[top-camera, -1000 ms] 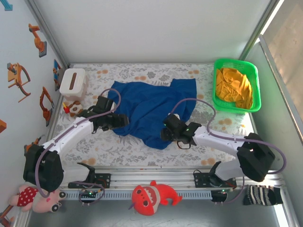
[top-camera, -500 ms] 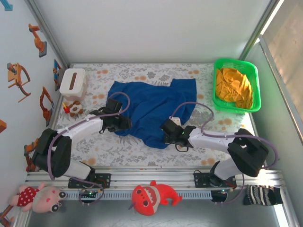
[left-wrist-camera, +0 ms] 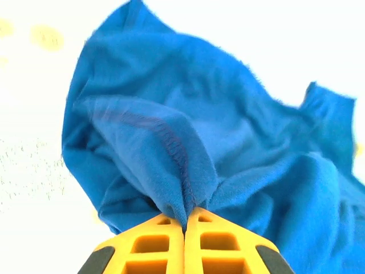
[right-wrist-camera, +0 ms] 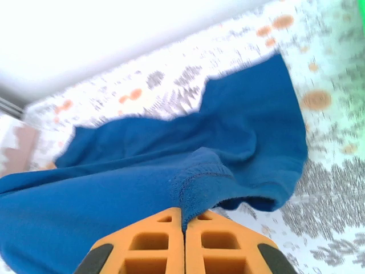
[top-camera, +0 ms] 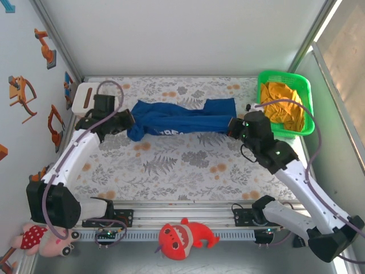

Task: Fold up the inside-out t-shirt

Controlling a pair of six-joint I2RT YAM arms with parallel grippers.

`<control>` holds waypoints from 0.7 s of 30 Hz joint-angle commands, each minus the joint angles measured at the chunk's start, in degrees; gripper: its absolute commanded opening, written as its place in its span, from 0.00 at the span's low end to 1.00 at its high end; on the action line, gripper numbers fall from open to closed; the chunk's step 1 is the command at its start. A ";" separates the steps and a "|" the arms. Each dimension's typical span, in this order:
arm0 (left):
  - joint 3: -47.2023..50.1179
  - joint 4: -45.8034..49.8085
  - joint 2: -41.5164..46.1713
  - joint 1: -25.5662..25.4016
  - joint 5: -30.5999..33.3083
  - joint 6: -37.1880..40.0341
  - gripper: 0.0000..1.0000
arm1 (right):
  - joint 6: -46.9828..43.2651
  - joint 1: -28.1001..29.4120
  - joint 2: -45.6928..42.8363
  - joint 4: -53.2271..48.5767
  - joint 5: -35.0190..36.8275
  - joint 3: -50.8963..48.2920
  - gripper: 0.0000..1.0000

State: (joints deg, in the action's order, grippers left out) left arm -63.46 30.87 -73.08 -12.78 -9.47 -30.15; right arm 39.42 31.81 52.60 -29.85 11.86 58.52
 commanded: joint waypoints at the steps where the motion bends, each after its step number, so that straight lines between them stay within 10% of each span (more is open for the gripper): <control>1: -2.20 5.58 -0.65 4.57 -4.71 3.58 0.05 | -4.40 -0.66 -0.68 -6.10 -0.46 4.54 0.00; 7: -3.38 6.00 -6.93 10.87 -7.62 5.78 0.57 | -4.10 -0.66 1.00 -4.08 -3.22 4.95 0.00; 12: -0.73 3.36 -6.66 9.43 -10.85 5.59 0.66 | -4.64 -0.61 3.24 -1.74 -7.16 2.99 0.00; 21: 9.35 -12.99 1.89 -15.95 -3.03 6.72 0.81 | -4.36 -0.61 1.89 -1.12 -8.61 1.02 0.00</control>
State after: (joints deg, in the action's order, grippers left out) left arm -56.01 25.74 -72.99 -22.57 -14.98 -25.52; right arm 35.90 31.51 55.99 -32.56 3.84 59.81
